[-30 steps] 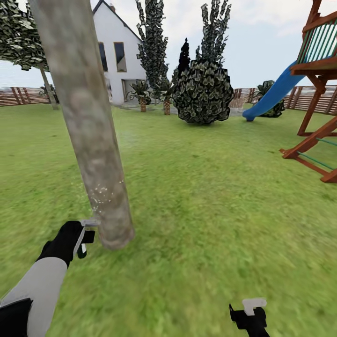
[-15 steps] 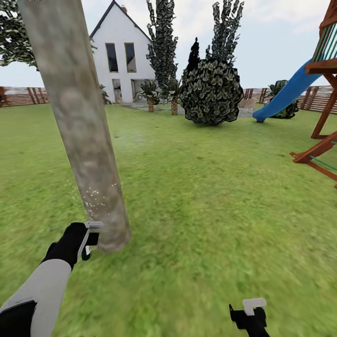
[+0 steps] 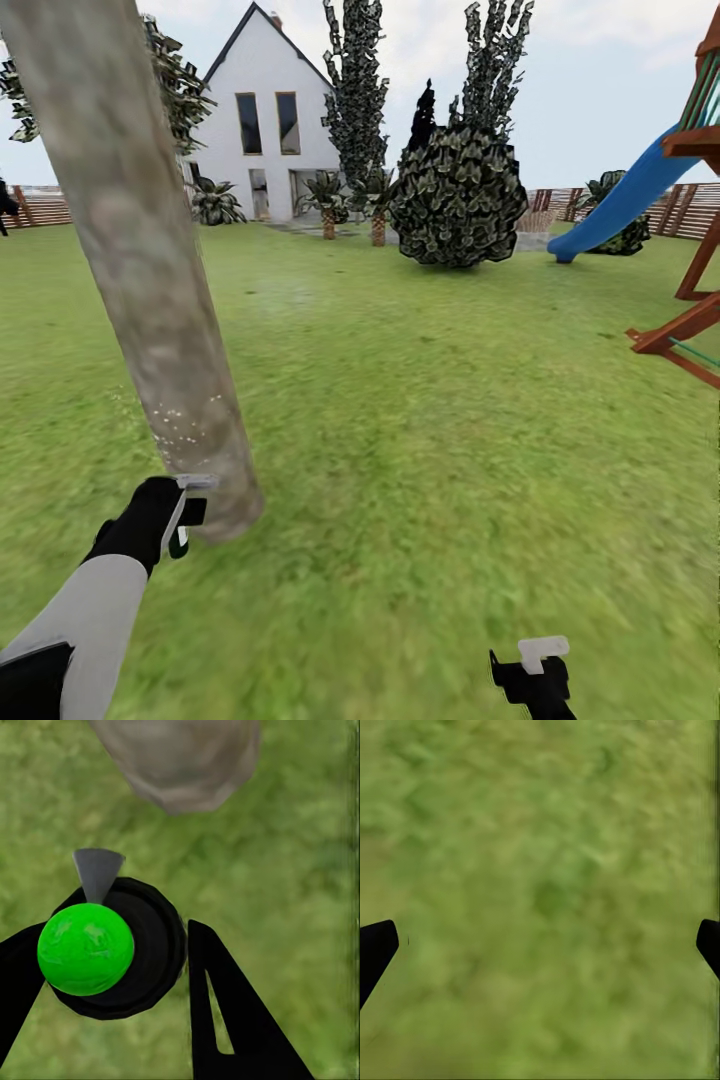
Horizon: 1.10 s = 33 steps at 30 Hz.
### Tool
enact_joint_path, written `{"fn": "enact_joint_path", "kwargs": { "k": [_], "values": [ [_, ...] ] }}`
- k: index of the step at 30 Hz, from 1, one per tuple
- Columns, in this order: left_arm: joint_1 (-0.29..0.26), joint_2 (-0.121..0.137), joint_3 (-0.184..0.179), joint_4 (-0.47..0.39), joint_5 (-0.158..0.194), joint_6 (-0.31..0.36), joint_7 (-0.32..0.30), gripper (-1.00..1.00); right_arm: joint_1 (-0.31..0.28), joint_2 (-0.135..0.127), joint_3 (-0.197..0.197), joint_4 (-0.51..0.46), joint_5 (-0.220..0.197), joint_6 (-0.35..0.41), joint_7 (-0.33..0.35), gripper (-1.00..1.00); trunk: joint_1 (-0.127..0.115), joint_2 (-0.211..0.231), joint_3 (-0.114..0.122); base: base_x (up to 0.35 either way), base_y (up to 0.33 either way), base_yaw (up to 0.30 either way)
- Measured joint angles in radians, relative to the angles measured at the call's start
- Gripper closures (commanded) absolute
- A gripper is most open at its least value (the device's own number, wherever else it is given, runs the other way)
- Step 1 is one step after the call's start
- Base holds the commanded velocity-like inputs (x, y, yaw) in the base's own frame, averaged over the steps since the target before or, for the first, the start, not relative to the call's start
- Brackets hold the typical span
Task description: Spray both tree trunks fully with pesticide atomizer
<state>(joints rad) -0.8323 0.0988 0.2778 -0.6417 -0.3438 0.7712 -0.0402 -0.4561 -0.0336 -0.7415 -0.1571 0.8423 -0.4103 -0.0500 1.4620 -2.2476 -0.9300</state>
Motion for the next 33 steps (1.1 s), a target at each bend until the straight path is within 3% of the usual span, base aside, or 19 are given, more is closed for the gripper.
{"fn": "enact_joint_path", "kwargs": {
  "k": [7,27,33],
  "values": [
    [0.0,0.0,0.0,-0.004,0.0,0.0,0.0,1.0,0.0,0.0,0.0,0.0,0.0,0.0,0.0,-1.0,0.0,0.0,0.0,0.152,-0.266,0.065],
    [0.0,0.006,0.001,-0.004,0.0,0.001,0.001,1.0,0.0,0.0,0.0,0.0,0.0,0.0,0.0,-1.0,0.0,0.0,0.0,0.092,-0.269,0.268],
    [0.0,0.003,-0.001,-0.004,0.0,0.001,0.001,1.0,0.0,0.0,0.0,0.0,0.0,0.0,-0.002,-1.0,0.0,0.0,0.0,0.04,-0.276,0.019]
  ]
}}
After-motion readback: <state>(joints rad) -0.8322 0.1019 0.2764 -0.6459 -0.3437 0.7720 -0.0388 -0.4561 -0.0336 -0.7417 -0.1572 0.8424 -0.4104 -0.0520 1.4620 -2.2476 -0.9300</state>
